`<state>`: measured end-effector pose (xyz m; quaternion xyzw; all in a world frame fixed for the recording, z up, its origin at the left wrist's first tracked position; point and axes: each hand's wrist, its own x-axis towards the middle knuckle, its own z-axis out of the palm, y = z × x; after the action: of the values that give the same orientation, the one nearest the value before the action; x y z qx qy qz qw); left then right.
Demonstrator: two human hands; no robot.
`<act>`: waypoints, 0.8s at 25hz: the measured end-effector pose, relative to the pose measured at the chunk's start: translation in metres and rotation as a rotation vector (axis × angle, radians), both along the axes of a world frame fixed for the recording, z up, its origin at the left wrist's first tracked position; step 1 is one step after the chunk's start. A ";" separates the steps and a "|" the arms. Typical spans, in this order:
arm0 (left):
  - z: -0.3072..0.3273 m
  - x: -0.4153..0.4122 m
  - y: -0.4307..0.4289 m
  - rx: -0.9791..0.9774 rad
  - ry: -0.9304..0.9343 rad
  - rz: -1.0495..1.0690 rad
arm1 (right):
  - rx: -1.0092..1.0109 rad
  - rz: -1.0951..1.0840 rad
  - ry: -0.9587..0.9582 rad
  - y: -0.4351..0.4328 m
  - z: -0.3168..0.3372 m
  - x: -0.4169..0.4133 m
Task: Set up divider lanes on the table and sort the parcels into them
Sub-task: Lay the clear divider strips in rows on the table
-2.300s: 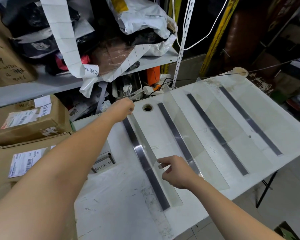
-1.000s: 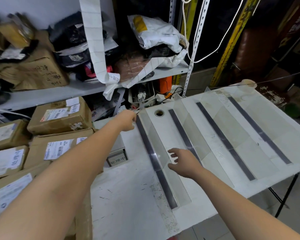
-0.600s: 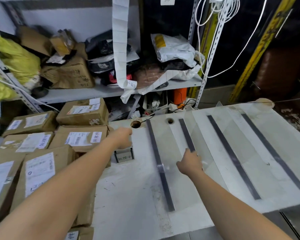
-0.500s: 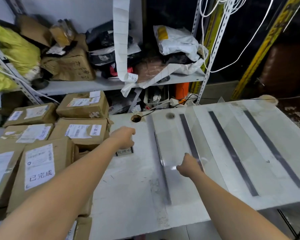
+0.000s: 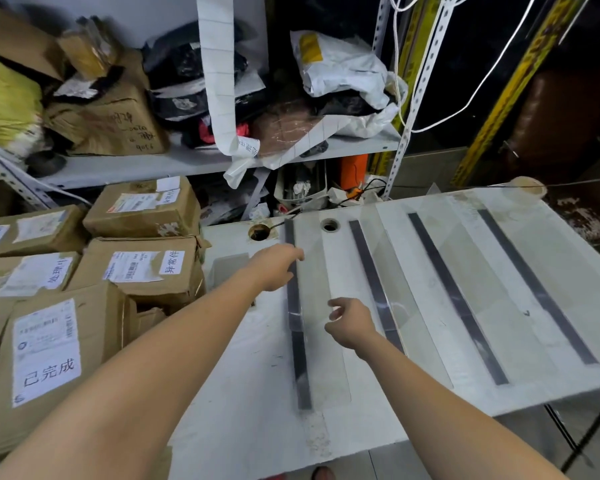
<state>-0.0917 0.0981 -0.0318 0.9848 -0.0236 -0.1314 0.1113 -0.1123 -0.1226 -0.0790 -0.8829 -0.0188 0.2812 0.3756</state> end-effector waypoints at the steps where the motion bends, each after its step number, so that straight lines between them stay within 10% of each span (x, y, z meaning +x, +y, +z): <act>1: 0.004 0.009 0.000 0.008 -0.012 -0.024 | 0.015 0.017 -0.014 0.000 0.004 0.003; 20: -0.012 0.108 0.019 0.180 -0.084 -0.302 | 0.026 -0.012 -0.057 -0.011 0.006 -0.015</act>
<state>0.0163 0.1170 -0.0442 0.9806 -0.1639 -0.1072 0.0009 -0.1270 -0.1335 -0.0733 -0.8857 -0.0279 0.2535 0.3880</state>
